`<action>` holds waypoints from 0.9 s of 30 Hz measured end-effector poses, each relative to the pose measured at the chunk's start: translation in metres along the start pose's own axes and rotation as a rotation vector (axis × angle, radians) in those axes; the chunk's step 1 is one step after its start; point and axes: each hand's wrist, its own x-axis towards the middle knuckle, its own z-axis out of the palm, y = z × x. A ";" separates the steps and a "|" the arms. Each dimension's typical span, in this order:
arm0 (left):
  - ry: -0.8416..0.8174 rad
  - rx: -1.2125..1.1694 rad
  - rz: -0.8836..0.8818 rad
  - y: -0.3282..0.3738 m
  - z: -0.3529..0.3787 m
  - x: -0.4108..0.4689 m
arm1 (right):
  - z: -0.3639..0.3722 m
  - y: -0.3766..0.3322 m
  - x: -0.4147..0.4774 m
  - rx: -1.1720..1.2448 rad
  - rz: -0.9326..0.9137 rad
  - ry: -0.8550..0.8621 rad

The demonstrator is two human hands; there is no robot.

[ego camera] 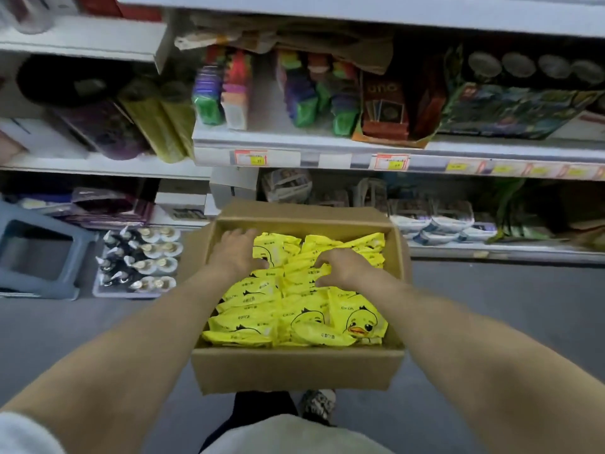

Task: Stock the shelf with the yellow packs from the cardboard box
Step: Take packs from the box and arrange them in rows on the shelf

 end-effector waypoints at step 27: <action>-0.293 -0.208 0.069 -0.063 0.061 0.085 | 0.046 0.007 0.100 0.677 0.227 0.080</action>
